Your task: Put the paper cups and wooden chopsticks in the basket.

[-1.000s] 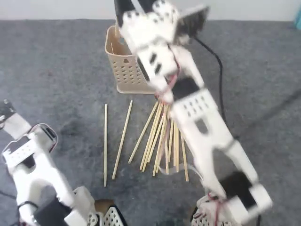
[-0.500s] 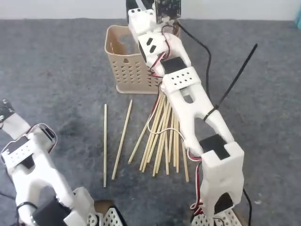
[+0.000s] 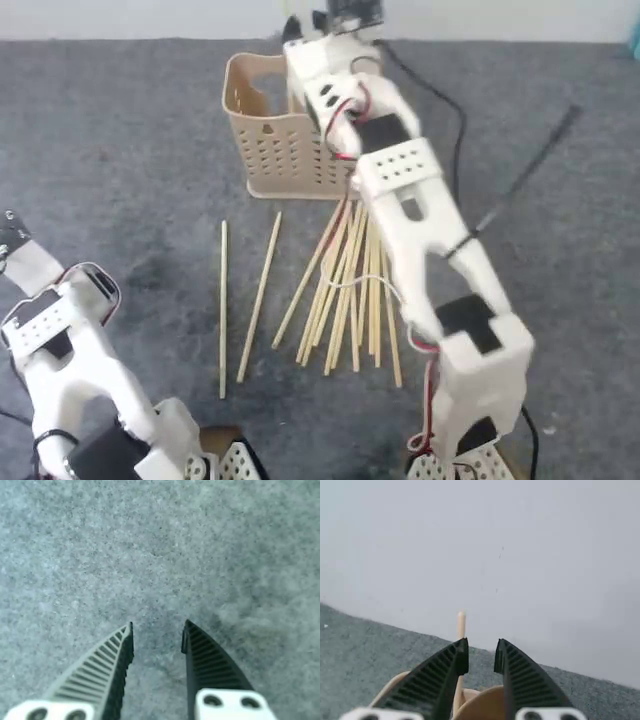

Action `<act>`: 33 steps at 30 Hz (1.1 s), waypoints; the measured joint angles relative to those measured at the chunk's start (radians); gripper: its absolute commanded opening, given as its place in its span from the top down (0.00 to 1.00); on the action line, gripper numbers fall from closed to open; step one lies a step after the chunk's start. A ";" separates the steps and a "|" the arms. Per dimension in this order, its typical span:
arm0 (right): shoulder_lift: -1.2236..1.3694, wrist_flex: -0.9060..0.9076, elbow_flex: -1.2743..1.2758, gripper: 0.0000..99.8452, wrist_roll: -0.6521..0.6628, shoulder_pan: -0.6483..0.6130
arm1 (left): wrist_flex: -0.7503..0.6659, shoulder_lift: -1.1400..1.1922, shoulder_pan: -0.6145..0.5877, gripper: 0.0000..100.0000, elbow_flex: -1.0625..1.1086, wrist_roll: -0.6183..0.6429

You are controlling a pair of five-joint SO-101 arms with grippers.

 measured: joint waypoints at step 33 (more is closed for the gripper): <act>-0.753 1.053 0.890 0.99 -0.025 0.407 | 0.226 -0.281 0.450 0.85 0.133 -0.189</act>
